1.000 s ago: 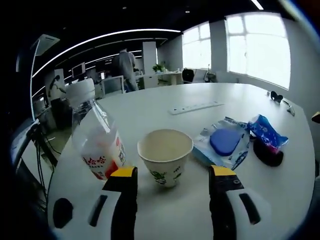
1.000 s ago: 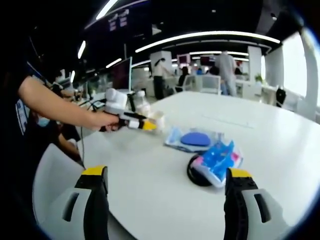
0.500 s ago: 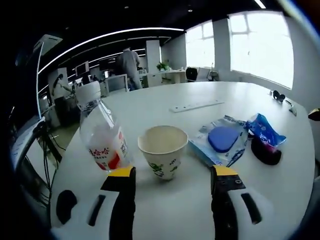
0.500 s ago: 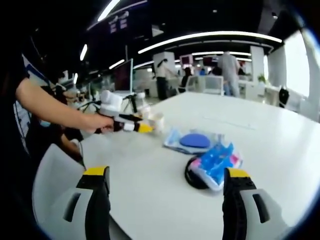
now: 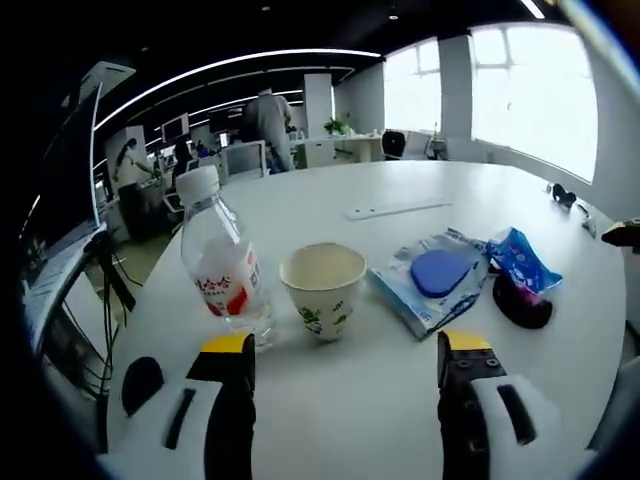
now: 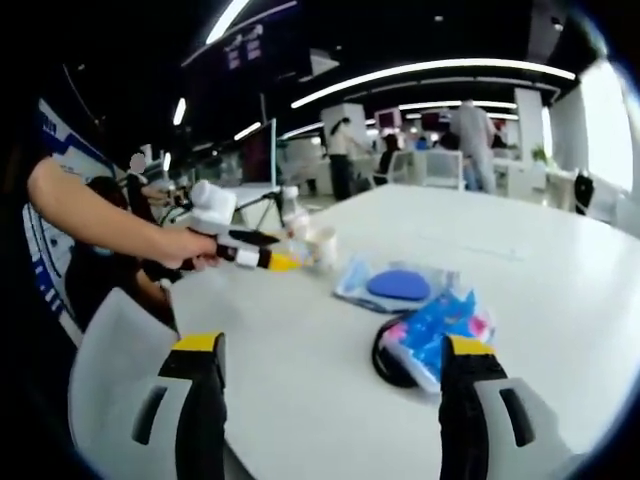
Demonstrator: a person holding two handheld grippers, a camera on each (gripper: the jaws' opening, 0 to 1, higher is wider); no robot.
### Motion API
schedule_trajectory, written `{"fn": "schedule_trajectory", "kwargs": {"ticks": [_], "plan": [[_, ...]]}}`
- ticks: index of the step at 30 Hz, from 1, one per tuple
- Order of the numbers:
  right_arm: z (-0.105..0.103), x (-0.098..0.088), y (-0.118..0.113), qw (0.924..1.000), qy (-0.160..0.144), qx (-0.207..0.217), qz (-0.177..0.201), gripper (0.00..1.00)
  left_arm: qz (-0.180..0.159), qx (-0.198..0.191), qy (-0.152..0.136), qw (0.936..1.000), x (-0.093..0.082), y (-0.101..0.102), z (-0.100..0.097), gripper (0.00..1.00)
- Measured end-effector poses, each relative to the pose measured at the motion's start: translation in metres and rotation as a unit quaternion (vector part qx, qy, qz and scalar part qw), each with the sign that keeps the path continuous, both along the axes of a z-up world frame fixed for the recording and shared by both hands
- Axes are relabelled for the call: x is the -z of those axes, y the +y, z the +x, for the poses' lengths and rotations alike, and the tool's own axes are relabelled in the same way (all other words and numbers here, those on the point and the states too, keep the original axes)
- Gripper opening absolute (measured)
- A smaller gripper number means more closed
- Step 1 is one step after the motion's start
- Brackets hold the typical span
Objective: Arrange the tabletop items into an orderly group along one side of the table until the central work area is clear of visible clutter.
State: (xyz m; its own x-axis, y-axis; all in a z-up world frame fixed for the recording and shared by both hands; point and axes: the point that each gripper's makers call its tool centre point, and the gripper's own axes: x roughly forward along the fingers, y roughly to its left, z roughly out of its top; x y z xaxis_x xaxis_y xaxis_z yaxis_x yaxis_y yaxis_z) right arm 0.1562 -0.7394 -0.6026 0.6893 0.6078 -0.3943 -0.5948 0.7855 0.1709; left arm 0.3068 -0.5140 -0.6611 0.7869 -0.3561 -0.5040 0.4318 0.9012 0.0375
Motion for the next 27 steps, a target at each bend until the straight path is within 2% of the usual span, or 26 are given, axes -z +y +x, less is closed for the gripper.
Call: {"fn": "schedule_trajectory", "kwargs": {"ticks": [6, 10, 15, 19, 24, 27], "plan": [[0.005, 0.003, -0.003, 0.9998, -0.001, -0.016, -0.006, 0.84, 0.006, -0.008, -0.012, 0.9999, -0.01, 0.001, -0.007, 0.77], [0.007, 0.005, -0.007, 0.9995, 0.0, -0.03, -0.014, 0.82, -0.002, -0.016, -0.013, 0.9998, -0.013, 0.001, -0.011, 0.78], [0.012, 0.005, -0.016, 0.9994, -0.004, -0.03, -0.015, 0.8, -0.003, -0.011, -0.017, 0.9998, -0.014, -0.005, -0.016, 0.82], [0.016, 0.006, -0.023, 0.9992, -0.007, -0.031, -0.024, 0.76, -0.016, -0.007, -0.016, 0.9997, -0.016, -0.013, -0.02, 0.88], [0.019, 0.012, -0.033, 0.9989, -0.004, -0.033, -0.033, 0.71, -0.022, 0.021, -0.014, 0.9995, -0.016, -0.028, -0.03, 0.96], [0.021, 0.018, -0.04, 0.9983, -0.004, -0.035, -0.046, 0.67, -0.013, 0.054, -0.004, 0.9984, -0.012, -0.037, -0.04, 0.98]]}}
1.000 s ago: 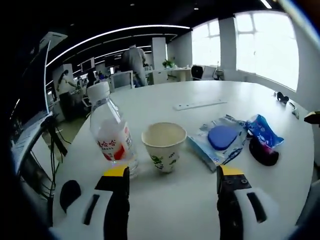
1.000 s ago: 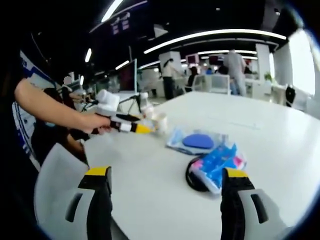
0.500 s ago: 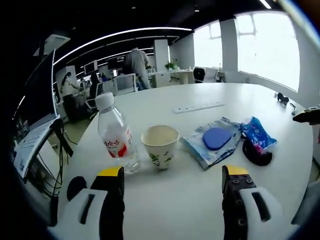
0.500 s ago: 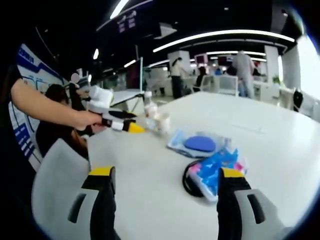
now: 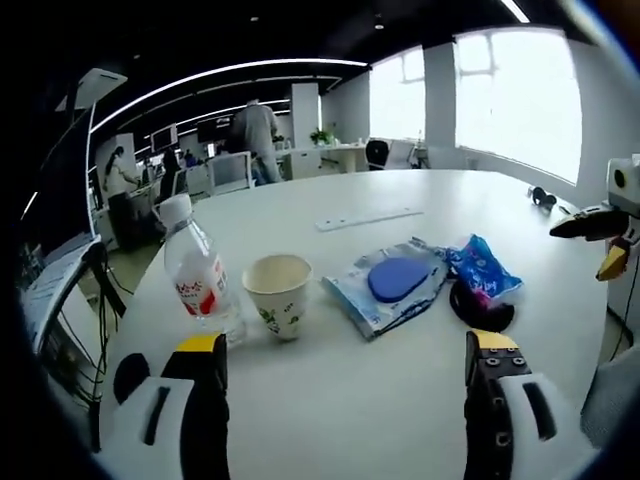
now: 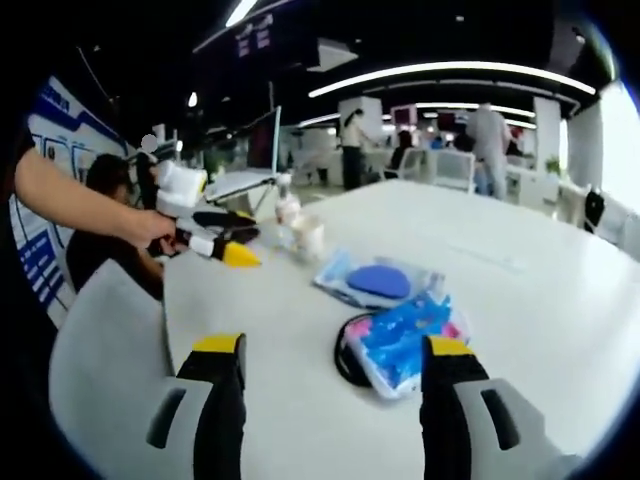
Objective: Arrange the tabletop items into an orderly group along one side of the table until the central work area is clear of visible clutter.
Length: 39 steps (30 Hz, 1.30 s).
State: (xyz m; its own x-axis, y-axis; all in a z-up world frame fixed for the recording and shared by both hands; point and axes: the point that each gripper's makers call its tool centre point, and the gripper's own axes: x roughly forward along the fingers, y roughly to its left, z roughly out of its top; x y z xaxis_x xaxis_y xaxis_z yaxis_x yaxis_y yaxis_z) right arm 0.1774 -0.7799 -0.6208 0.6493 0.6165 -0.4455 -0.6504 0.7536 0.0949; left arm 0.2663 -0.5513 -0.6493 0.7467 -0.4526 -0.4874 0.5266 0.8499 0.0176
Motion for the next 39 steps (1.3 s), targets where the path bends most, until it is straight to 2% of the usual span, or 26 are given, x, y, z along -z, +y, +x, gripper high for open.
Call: {"fn": "schedule_trajectory", "kwargs": {"ticks": [3, 9, 19, 21, 27, 30, 34, 39], "plan": [[0.002, 0.003, -0.007, 0.9999, 0.006, 0.007, 0.009, 0.66, 0.008, 0.016, 0.001, 0.9998, 0.001, -0.002, -0.006, 0.98], [0.005, 0.004, -0.011, 0.9999, 0.007, 0.009, 0.008, 0.59, 0.006, 0.02, 0.007, 0.9998, 0.001, -0.002, -0.015, 0.98], [0.015, 0.01, -0.011, 0.9999, 0.003, 0.012, 0.005, 0.43, 0.014, 0.064, 0.003, 0.9978, -0.01, -0.004, -0.027, 0.98], [0.017, 0.012, -0.011, 0.9998, 0.005, 0.016, 0.008, 0.41, 0.03, 0.073, 0.002, 0.9968, -0.01, 0.0, -0.028, 0.98], [0.021, 0.022, -0.013, 0.9997, 0.01, 0.022, -0.003, 0.35, 0.042, 0.089, 0.008, 0.9952, -0.009, 0.008, -0.033, 0.98], [0.021, 0.025, -0.013, 0.9996, 0.015, 0.023, -0.008, 0.32, 0.037, 0.094, 0.009, 0.9948, -0.011, 0.01, -0.035, 0.98], [0.021, 0.034, -0.013, 0.9992, 0.018, 0.011, -0.035, 0.27, 0.035, 0.105, 0.011, 0.9938, -0.01, 0.014, -0.039, 0.98], [0.027, 0.043, -0.011, 0.9989, 0.025, 0.014, -0.038, 0.25, 0.029, 0.109, 0.009, 0.9936, -0.013, 0.021, -0.042, 0.98]]}}
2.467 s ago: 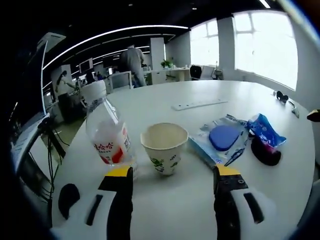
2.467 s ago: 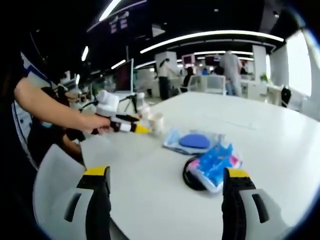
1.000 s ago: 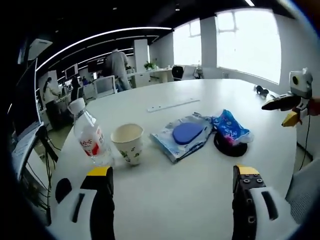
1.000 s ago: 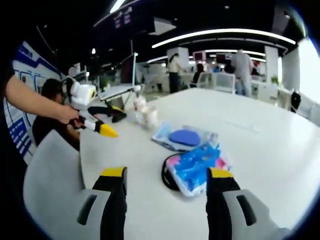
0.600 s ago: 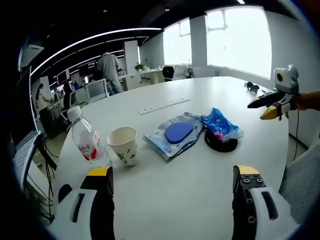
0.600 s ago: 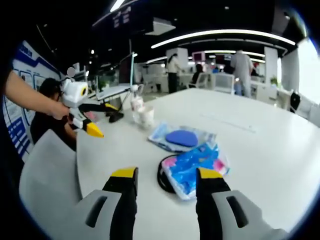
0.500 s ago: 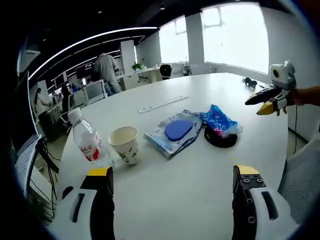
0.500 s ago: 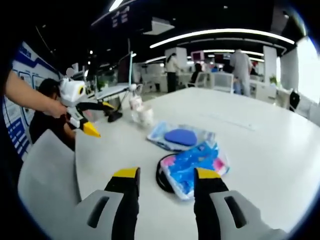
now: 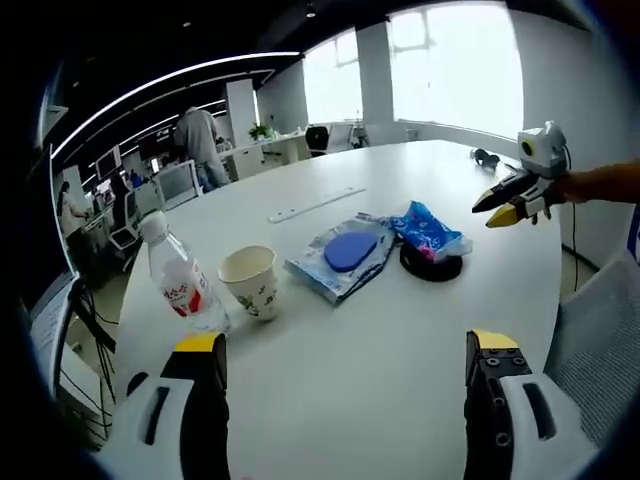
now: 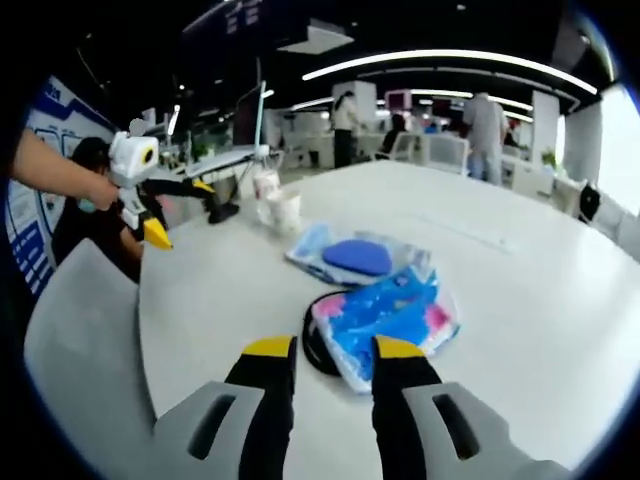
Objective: Arrange the tabletop items into an orderly group along one side of the table until the central work area is clear of visible clutter.
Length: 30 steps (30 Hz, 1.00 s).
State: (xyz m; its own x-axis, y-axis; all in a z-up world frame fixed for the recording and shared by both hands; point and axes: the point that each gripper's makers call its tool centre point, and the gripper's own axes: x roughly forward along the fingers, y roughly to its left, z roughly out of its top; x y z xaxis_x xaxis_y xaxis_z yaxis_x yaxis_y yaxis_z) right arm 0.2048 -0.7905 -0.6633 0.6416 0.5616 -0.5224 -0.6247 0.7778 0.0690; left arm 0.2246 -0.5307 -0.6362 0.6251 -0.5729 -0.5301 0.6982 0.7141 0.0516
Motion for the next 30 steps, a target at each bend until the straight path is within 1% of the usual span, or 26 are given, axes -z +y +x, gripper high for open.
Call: {"fn": "schedule_trajectory", "kwargs": {"ticks": [3, 8, 10, 13, 16, 20, 26, 30], "plan": [[0.002, 0.01, 0.001, 0.9998, 0.005, -0.005, -0.02, 0.22, 0.001, 0.001, 0.0, 1.0, -0.001, 0.004, -0.002, 0.98], [0.003, 0.022, 0.004, 0.9994, 0.02, -0.008, -0.029, 0.18, -0.001, -0.002, -0.005, 1.0, -0.003, 0.011, -0.005, 0.97], [0.004, 0.025, 0.005, 0.999, 0.021, -0.011, -0.037, 0.16, 0.0, -0.003, -0.004, 1.0, -0.003, 0.013, -0.006, 0.96], [0.007, 0.027, 0.008, 0.999, 0.028, -0.01, -0.033, 0.15, -0.006, -0.005, -0.002, 1.0, -0.003, 0.016, -0.01, 0.96], [0.008, 0.03, 0.011, 0.9986, 0.03, -0.016, -0.04, 0.12, -0.009, -0.005, 0.002, 0.9999, -0.002, 0.018, -0.015, 0.96], [0.008, 0.039, 0.008, 0.9964, 0.036, -0.022, -0.074, 0.06, -0.008, -0.01, 0.003, 0.9999, -0.001, 0.022, -0.017, 0.95], [0.007, 0.039, 0.004, 0.997, 0.043, -0.009, -0.064, 0.04, -0.008, -0.012, 0.001, 0.9999, -0.002, 0.024, -0.017, 0.94], [0.002, 0.04, 0.001, 0.997, 0.044, -0.001, -0.063, 0.02, -0.02, -0.021, -0.002, 0.9996, -0.004, 0.023, -0.016, 0.94]]}}
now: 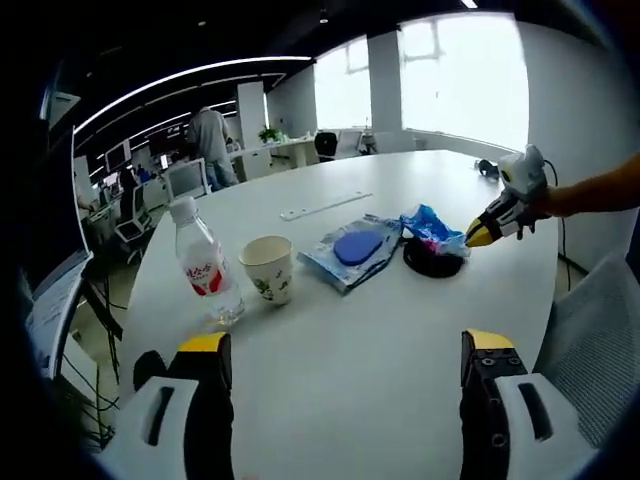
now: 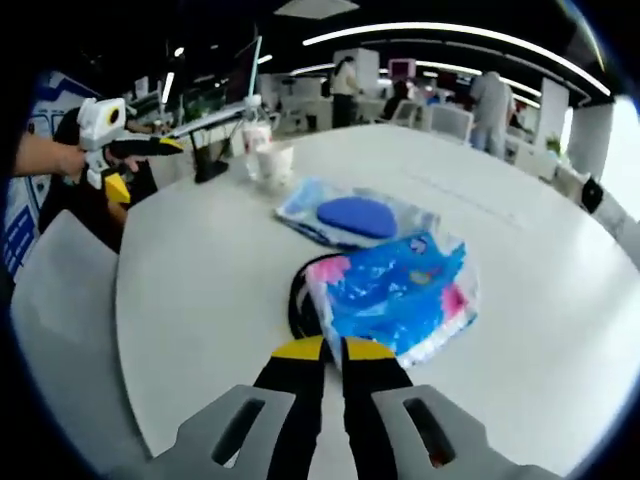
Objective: Arrange the tabletop items into an orderly group along one side of the table until the central work area is clear of visible clutter.
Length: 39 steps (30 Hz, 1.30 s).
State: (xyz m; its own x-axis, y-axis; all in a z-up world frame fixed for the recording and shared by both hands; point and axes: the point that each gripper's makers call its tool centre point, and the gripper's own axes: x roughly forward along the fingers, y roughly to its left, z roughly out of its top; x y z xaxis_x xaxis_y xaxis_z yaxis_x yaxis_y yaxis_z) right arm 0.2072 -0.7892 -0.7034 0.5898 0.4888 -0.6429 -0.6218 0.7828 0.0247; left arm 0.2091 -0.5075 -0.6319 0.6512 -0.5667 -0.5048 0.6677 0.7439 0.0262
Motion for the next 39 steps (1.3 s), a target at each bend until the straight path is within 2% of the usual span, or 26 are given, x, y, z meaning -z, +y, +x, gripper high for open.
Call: {"fn": "schedule_trajectory", "kwargs": {"ticks": [4, 18, 30, 39], "plan": [[-0.003, 0.001, -0.004, 0.9999, -0.001, -0.004, -0.012, 0.01, -0.001, 0.005, -0.002, 1.0, 0.0, -0.003, -0.001, 0.94], [-0.021, 0.004, -0.024, 0.9997, 0.009, 0.018, -0.01, 0.01, -0.014, 0.006, -0.003, 0.9999, 0.001, -0.008, -0.004, 0.93], [-0.033, 0.007, -0.04, 0.9991, 0.014, 0.04, -0.003, 0.01, -0.022, 0.005, -0.006, 0.9997, -0.001, -0.007, -0.005, 0.93], [-0.042, 0.008, -0.057, 0.9983, 0.018, 0.055, -0.011, 0.01, -0.021, 0.004, -0.005, 0.9998, 0.001, -0.003, -0.005, 0.92]]}}
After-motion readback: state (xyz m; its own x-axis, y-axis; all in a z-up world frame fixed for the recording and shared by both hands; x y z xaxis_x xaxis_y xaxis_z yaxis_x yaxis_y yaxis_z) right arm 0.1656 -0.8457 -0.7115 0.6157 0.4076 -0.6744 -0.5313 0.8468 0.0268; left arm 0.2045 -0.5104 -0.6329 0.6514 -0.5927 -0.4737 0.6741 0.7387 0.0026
